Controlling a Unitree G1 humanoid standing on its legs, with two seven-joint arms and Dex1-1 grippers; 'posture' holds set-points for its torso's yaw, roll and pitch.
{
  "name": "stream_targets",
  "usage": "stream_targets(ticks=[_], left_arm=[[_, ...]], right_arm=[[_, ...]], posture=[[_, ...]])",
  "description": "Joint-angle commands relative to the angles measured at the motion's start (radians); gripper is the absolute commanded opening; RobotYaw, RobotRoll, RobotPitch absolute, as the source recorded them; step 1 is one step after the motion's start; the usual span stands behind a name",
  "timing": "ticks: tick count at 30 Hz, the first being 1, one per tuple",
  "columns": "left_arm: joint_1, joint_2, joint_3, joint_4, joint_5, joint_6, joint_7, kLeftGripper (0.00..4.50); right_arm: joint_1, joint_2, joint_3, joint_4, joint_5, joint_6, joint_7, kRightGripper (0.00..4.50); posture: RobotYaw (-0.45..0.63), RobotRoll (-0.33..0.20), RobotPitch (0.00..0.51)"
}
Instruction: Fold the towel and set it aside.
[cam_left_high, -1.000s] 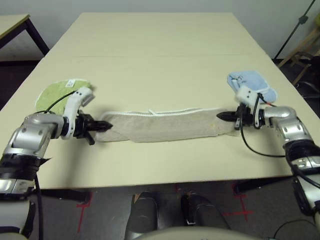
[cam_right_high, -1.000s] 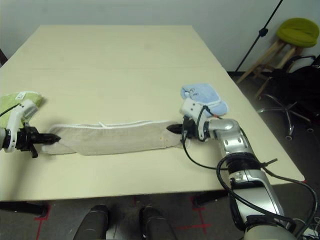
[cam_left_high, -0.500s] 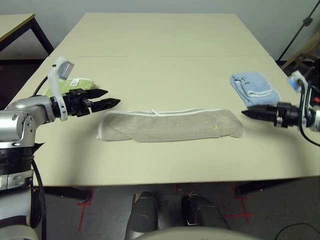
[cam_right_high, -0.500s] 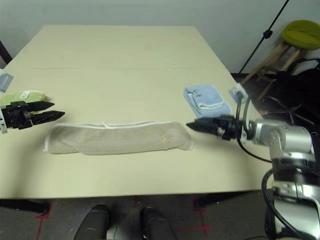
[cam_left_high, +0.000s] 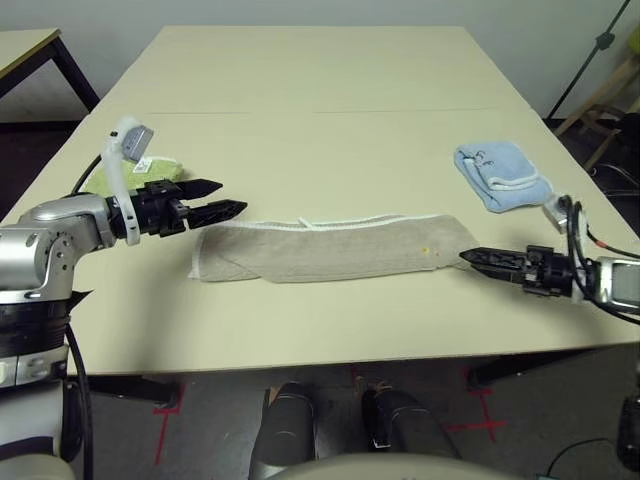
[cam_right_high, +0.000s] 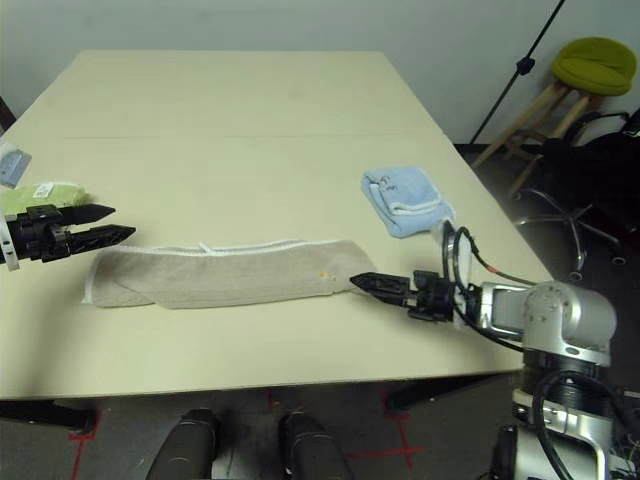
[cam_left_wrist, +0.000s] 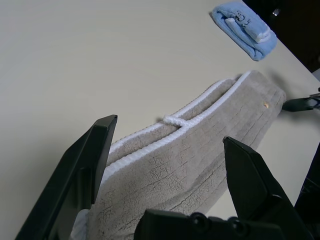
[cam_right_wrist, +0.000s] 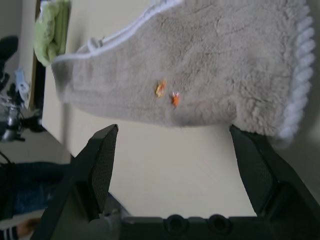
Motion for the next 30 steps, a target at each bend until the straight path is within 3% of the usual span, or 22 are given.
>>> stream_targets(ticks=[1, 10, 18, 24, 27, 30], left_arm=[[0.000, 0.003, -0.002, -0.010, -0.010, 0.008, 0.005, 4.46], [0.018, 0.019, 0.002, -0.032, -0.045, -0.051, -0.075, 4.46], [0.102, 0.022, 0.021, -0.028, -0.041, -0.251, -0.231, 4.46], [0.131, 0.005, 0.004, 0.029, 0.044, -0.435, -0.220, 4.46], [0.143, 0.009, 0.000, 0.053, 0.041, -0.469, -0.258, 4.50], [0.141, 0.015, 0.000, 0.075, 0.044, -0.482, -0.270, 4.50]], right_arm=[[0.016, 0.079, -0.077, -0.039, 0.000, 0.038, -0.118, 4.50], [0.018, 0.273, -0.188, -0.101, -0.039, 0.016, -0.313, 4.50], [-0.008, 0.317, -0.244, -0.071, -0.071, -0.038, -0.424, 4.50], [-0.029, 0.334, -0.271, -0.046, -0.054, -0.056, -0.463, 4.50], [-0.033, 0.350, -0.261, -0.052, -0.049, -0.068, -0.477, 3.87], [-0.034, 0.337, -0.256, -0.037, -0.047, -0.121, -0.485, 2.77]], posture=[[0.17, 0.000, 0.162], [0.16, 0.000, 0.158], [0.16, 0.000, 0.158], [0.16, 0.000, 0.152], [0.16, 0.000, 0.152], [0.17, 0.000, 0.148]])
